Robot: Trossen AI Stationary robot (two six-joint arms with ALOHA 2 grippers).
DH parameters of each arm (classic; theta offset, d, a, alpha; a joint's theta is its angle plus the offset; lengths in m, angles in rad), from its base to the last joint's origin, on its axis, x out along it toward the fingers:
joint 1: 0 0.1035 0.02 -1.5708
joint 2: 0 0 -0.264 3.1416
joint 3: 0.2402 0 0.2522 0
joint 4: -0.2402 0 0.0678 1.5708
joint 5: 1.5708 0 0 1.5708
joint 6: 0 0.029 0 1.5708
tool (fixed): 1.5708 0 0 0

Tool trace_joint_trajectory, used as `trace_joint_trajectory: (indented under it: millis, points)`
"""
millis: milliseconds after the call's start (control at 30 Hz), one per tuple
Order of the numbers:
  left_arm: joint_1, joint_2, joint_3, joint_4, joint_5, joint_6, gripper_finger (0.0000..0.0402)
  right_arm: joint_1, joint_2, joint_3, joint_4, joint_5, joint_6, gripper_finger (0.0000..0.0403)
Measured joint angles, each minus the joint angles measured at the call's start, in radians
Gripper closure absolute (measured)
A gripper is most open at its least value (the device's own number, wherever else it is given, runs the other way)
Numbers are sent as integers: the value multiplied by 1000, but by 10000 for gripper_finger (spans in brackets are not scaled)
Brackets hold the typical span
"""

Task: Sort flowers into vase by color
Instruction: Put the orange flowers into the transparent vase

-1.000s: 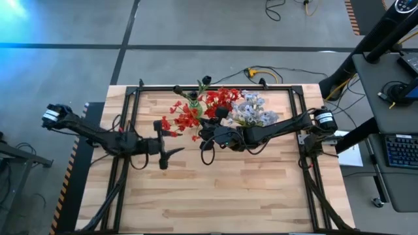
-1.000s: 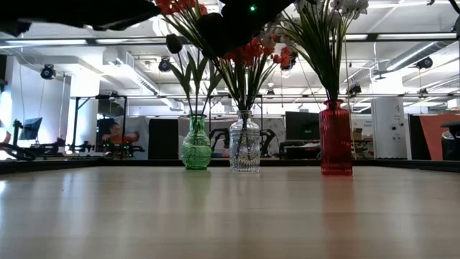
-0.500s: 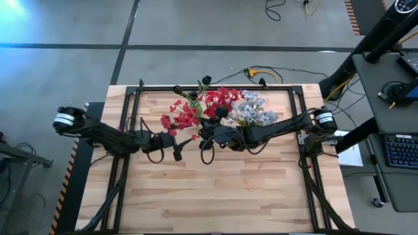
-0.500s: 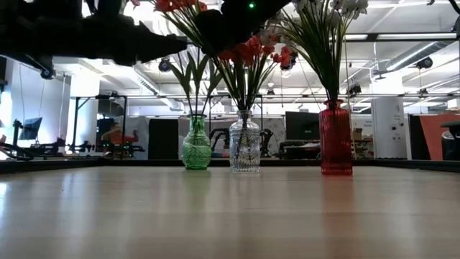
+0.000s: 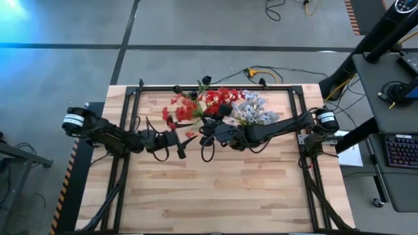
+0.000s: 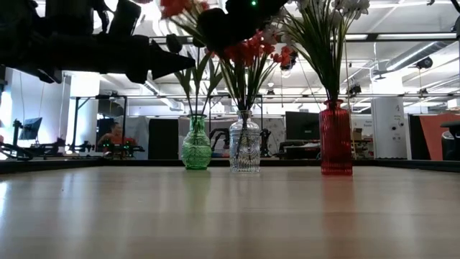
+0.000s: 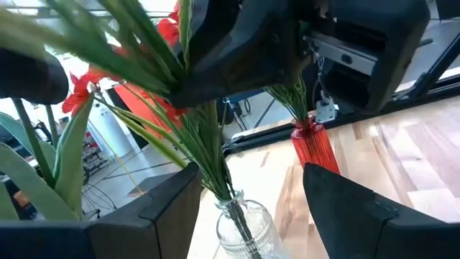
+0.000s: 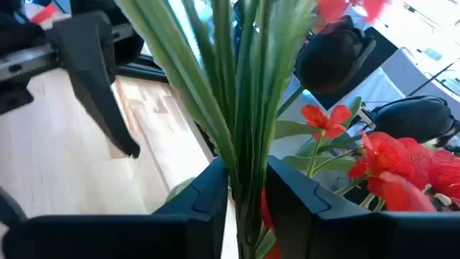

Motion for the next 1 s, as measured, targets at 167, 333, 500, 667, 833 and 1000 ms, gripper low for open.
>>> trace_joint_trajectory:
  millis: [167,333,500,667,833,1000]
  points:
    - [0,-12,0,2,0,20,174,0,0,0,0,-1,-5,303]
    - [2,-14,0,-1,0,25,174,0,0,0,0,-2,-18,345]
    - [2,-14,0,-3,-1,25,174,0,0,0,0,-9,-31,383]
    - [2,-17,-2,-2,1,11,174,10,-2,0,17,-9,-31,387]
    - [8,-34,-2,7,231,-56,174,36,-15,0,53,-12,-48,388]
    - [21,-64,-2,20,253,-91,174,70,-48,0,86,-55,-57,389]
